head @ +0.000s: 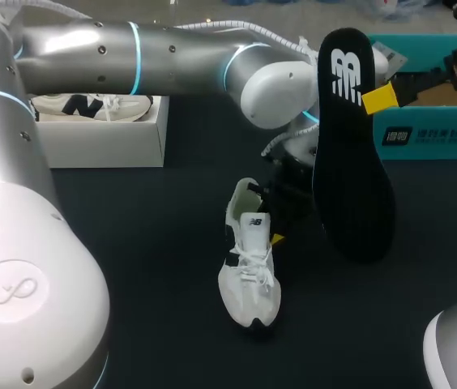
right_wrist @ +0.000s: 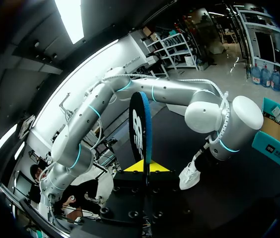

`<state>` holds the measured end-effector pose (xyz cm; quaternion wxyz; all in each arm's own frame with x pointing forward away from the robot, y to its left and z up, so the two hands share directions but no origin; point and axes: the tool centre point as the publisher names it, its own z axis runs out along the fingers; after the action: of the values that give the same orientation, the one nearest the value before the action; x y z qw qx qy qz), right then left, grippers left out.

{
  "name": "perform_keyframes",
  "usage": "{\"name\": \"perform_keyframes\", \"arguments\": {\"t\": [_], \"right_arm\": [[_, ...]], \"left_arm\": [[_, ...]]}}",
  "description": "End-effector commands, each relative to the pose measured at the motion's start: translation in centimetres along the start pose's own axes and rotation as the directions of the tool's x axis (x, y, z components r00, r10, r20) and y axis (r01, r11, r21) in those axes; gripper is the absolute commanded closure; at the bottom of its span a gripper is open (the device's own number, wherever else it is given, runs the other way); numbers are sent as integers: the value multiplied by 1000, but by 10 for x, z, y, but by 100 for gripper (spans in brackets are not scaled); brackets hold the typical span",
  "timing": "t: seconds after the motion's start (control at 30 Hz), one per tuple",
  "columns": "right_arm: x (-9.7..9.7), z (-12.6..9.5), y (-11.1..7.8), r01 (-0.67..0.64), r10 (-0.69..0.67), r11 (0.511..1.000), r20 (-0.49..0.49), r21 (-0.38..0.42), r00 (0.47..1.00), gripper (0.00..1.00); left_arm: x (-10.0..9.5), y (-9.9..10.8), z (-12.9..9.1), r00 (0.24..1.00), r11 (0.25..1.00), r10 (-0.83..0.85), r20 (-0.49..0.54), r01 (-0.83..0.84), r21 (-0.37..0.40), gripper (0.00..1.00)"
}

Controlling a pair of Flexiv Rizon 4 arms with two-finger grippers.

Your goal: Take the shoe out of the shoebox, open the shoe tongue, remove and reinsert the insole, then place the shoe into the shoebox

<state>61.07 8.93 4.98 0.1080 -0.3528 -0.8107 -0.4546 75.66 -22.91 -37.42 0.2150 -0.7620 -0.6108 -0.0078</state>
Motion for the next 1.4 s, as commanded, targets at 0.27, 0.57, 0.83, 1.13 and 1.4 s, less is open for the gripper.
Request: {"name": "perform_keyframes", "arguments": {"t": [0.27, 0.57, 0.83, 1.13, 1.4], "right_arm": [[0, 1, 2, -1, 1, 1000, 0, 3, 1000, 100], [0, 1, 2, -1, 1, 1000, 0, 3, 1000, 100], [-7, 3, 3, -52, 51, 998, 15, 29, 999, 100], [-62, -2, 36, -291, 293, 955, 45, -51, 955, 100], [-98, -26, 63, -373, 384, 916, 57, -145, 921, 100]], "left_arm": [[16, -11, -34, 985, 995, 46, 164, -31, -90, 0], [30, 5, -61, 942, 988, 59, 330, -9, -151, 0], [56, 12, -99, 878, 959, 92, 469, 49, -279, 0], [78, 2, -129, 776, 912, 137, 616, 144, -385, 0], [96, -2, -129, 726, 900, 157, 670, 173, -399, 0]]}}
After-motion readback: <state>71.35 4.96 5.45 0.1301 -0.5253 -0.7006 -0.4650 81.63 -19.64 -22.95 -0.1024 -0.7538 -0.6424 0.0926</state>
